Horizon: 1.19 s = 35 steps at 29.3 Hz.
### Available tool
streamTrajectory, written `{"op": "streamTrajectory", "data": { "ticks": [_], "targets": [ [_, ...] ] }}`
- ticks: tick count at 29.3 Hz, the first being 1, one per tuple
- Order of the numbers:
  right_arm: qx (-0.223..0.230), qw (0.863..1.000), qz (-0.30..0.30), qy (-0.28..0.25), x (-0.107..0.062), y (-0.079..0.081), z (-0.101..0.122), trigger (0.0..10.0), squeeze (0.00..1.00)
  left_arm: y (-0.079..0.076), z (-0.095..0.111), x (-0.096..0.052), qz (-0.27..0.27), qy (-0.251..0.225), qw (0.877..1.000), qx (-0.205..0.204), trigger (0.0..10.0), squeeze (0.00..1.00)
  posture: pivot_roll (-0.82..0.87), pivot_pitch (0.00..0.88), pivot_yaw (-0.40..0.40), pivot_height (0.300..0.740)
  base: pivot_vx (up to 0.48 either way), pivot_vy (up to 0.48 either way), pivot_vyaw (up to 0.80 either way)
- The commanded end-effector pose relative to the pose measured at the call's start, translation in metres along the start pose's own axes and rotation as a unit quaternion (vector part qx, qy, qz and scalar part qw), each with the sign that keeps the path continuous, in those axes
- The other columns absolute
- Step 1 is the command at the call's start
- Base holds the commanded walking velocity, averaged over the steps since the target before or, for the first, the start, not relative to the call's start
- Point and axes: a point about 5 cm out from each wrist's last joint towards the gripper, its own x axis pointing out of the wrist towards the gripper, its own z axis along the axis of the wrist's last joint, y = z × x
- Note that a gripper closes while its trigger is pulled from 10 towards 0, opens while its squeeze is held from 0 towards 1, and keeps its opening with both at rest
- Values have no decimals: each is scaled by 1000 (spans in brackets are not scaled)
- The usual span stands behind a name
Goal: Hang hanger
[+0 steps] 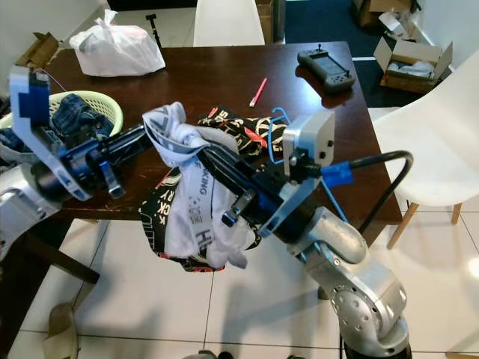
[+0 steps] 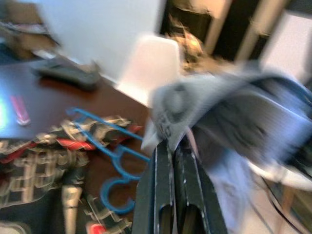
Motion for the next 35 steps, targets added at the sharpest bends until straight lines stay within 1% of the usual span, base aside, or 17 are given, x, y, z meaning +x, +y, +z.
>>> {"op": "streamTrajectory", "data": {
  "ticks": [1, 3, 4, 7, 14, 16, 18, 21, 22, 25, 26, 27, 28, 29, 30, 32, 35],
  "targets": [
    [-4, 1000, 8, 2, 2, 4, -1, 0, 0, -10, -1, -1, -40, 19, 999, 3, 10000, 0, 93, 190, 107, 740, 0, 0, 0],
    [-6, 1000, 2, 4, 3, 3, -2, 0, 0, -14, -3, -1, -58, 20, 998, -12, 10000, 0, 92, 186, 104, 740, 0, 0, 0],
    [-8, 1000, -3, 6, 3, 1, -2, 0, 0, -20, -4, -1, -85, 21, 996, -32, 10000, 1000, 92, 186, 103, 740, 0, 0, 0],
    [-12, 1000, -13, 7, 3, -2, -3, 0, 0, -29, -8, -2, -116, 28, 991, -54, 10000, 1000, 90, 183, 103, 740, 0, 0, 0],
    [-32, 997, -64, 15, 4, -15, -5, 0, 0, -33, -5, -6, -123, 8, 990, -72, 10000, 1000, 85, 181, 97, 740, 0, 0, 0],
    [-42, 996, -80, 25, 4, -19, -8, 0, 0, -34, 0, -7, -125, -12, 989, -78, 10000, 1000, 87, 184, 94, 740, 0, 0, 0],
    [-80, 988, -120, 50, 4, -30, -14, 0, 0, -32, 11, -11, -119, -55, 988, -82, 10000, 1000, 93, 187, 91, 740, 0, 0, 0],
    [-105, 984, -127, 68, 2, -33, -18, 0, 0, -30, 15, -13, -108, -70, 988, -80, 10000, 1000, 94, 186, 89, 740, 0, 0, 0],
    [-127, 980, -134, 79, -1, -36, -21, 0, 0, -23, 20, -13, -78, -86, 991, -73, 10000, 1000, 97, 189, 88, 740, 0, 0, 0],
    [-139, 977, -136, 85, -3, -37, -22, 0, 0, -18, 24, -14, -57, -96, 991, -69, 10000, 1000, 97, 189, 88, 740, 0, 0, 0],
    [-152, 973, -154, 83, -6, -43, -19, 0, 0, -7, 26, -14, 0, -102, 993, -55, 10000, 1000, 97, 191, 83, 740, 0, 0, 0],
    [-152, 973, -154, 83, -6, -43, -19, 0, 0, -7, 26, -14, 0, -102, 993, -55, 10000, 1000, 97, 191, 83, 740, 0, 0, 0],
    [-161, 967, -181, 76, -9, -50, -15, 0, 0, 4, 24, -14, 64, -94, 993, -36, 10000, 1000, 96, 192, 81, 740, 0, 0, 0],
    [-161, 967, -181, 76, -9, -50, -15, 0, 0, 4, 24, -14, 64, -94, 993, -36, 10000, 1000, 96, 192, 81, 740, 0, 0, 0],
    [-165, 960, -217, 65, -11, -58, -10, 0, 0, 12, 17, -13, 129, -79, 988, -15, 10000, 0, 96, 194, 77, 740, 0, 0, 0],
    [-157, 949, -270, 42, -12, -68, -3, 0, 0, 20, 5, -12, 216, -60, 974, 11, 10000, 0, 98, 194, 74, 740, 0, 0, 0],
    [-154, 945, -287, 35, -11, -70, -2, 0, 0, 20, -1, -12, 240, -50, 969, 23, 10000, 0, 101, 196, 70, 740, 0, 0, 0]
  ]
}}
